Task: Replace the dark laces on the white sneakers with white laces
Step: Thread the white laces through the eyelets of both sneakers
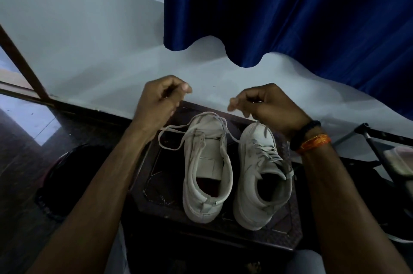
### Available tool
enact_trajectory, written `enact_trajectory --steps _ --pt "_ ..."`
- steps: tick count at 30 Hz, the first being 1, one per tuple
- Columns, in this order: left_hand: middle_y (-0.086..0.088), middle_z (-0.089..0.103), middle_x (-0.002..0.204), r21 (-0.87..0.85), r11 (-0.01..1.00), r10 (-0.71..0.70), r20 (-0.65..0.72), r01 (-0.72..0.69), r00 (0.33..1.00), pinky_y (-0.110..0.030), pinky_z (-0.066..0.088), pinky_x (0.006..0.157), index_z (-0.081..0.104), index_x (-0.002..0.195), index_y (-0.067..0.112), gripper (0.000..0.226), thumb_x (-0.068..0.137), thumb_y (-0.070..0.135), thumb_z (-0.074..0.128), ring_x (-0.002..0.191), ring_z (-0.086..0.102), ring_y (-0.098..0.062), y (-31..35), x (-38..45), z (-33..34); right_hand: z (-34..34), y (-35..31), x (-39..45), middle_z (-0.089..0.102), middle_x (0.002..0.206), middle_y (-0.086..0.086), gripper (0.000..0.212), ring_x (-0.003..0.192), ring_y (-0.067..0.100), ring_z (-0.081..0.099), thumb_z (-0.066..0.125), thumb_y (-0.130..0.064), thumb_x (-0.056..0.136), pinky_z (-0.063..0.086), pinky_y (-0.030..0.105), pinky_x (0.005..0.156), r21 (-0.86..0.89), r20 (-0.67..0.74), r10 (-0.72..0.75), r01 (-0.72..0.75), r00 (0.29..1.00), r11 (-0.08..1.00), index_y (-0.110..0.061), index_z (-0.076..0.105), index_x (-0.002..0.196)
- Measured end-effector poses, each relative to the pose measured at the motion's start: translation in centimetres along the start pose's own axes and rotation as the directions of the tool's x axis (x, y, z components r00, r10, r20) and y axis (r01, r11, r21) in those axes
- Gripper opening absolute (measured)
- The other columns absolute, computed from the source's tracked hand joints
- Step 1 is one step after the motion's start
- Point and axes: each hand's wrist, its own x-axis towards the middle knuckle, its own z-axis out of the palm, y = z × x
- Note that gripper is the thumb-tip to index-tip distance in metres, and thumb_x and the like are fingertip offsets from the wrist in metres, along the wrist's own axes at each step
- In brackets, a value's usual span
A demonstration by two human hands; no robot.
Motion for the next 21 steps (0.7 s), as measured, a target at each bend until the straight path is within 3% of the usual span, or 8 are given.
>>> enact_trajectory --steps 2,4,6,8,12,16,18,21 --pt "0.006 0.073 0.1 -0.051 0.999 -0.002 0.102 0.008 0.995 -0.016 0.039 0.049 0.067 0.114 0.011 0.027 0.09 0.021 0.074 0.05 0.045 -0.002 0.8 -0.4 0.4 0.4 -0.5 0.0 0.062 0.069 -0.005 0.017 0.052 0.002 0.045 0.058 -0.011 0.1 0.035 0.014 0.048 0.195 0.027 -0.009 0.003 1.0 0.981 -0.004 0.073 0.105" --pt "-0.001 0.068 0.127 -0.192 0.978 -0.017 0.314 0.081 0.949 -0.018 0.037 0.045 0.056 0.134 0.011 0.054 0.085 0.021 0.076 0.053 0.047 -0.002 1.6 -0.9 1.6 1.3 -1.3 0.2 0.061 0.08 0.007 0.02 0.056 0.01 0.042 0.053 0.0 0.099 0.031 0.019 0.049 0.344 0.045 -0.052 0.033 0.998 0.938 -0.003 0.068 0.112" --pt "-0.003 0.069 0.12 -0.294 0.94 -0.017 0.464 0.172 0.886 -0.017 0.035 0.042 0.05 0.137 0.012 0.059 0.084 0.015 0.075 0.058 0.05 -0.006 2.1 -1.4 2.9 2.1 -2.1 0.4 0.061 0.085 0.011 0.027 0.061 0.013 0.045 0.048 0.009 0.094 0.031 0.023 0.053 0.441 0.059 -0.105 0.068 0.993 0.895 -0.003 0.063 0.113" --pt "-0.008 0.07 0.102 -0.313 0.921 -0.041 0.518 0.234 0.854 -0.016 0.034 0.04 0.054 0.125 0.012 0.044 0.085 0.014 0.074 0.059 0.052 -0.011 2.4 -1.7 3.7 2.6 -2.8 0.6 0.062 0.088 0.012 0.034 0.068 0.017 0.051 0.044 0.014 0.089 0.037 0.028 0.058 0.505 0.083 -0.133 0.073 0.988 0.86 -0.005 0.061 0.111" --pt "-0.013 0.065 0.078 -0.296 0.925 -0.073 0.479 0.239 0.875 -0.023 0.04 0.045 0.063 0.104 0.007 0.011 0.096 0.014 0.064 0.062 0.048 -0.027 1.9 -1.4 3.5 2.6 -2.5 0.8 0.064 0.099 0.016 0.045 0.08 0.019 0.06 0.041 0.02 0.083 0.041 0.021 0.055 0.446 0.059 -0.152 0.11 0.987 0.888 -0.004 0.061 0.115" --pt "-0.009 0.065 0.077 -0.245 0.958 -0.05 0.365 0.148 0.93 -0.025 0.048 0.052 0.067 0.106 -0.003 0.02 0.103 0.009 0.052 0.066 0.057 -0.017 1.1 -1.0 2.6 2.0 -1.6 0.5 0.067 0.119 0.013 0.044 0.098 0.016 0.072 0.045 0.02 0.087 0.042 0.021 0.057 0.294 -0.009 -0.15 0.146 0.989 0.944 -0.004 0.064 0.119" --pt "-0.009 0.066 0.075 -0.207 0.975 -0.01 0.313 0.079 0.95 -0.025 0.049 0.053 0.068 0.105 -0.005 0.019 0.103 0.007 0.053 0.064 0.058 -0.016 1.0 -0.8 2.4 1.7 -1.1 0.6 0.07 0.118 0.007 0.035 0.094 0.011 0.073 0.053 0.014 0.092 0.048 0.023 0.061 0.179 -0.047 -0.132 0.138 0.99 0.974 -0.007 0.068 0.116" --pt "-0.009 0.065 0.073 -0.18 0.983 -0.004 0.22 0.044 0.976 -0.023 0.048 0.052 0.071 0.102 0.0 0.017 0.102 0.009 0.056 0.062 0.056 -0.017 1.0 -0.6 2.0 1.2 -0.3 0.7 0.077 0.098 0.003 0.024 0.084 0.014 0.075 0.067 0.004 0.091 0.06 0.034 0.077 0.022 -0.051 -0.064 0.065 0.997 0.998 -0.011 0.074 0.108"
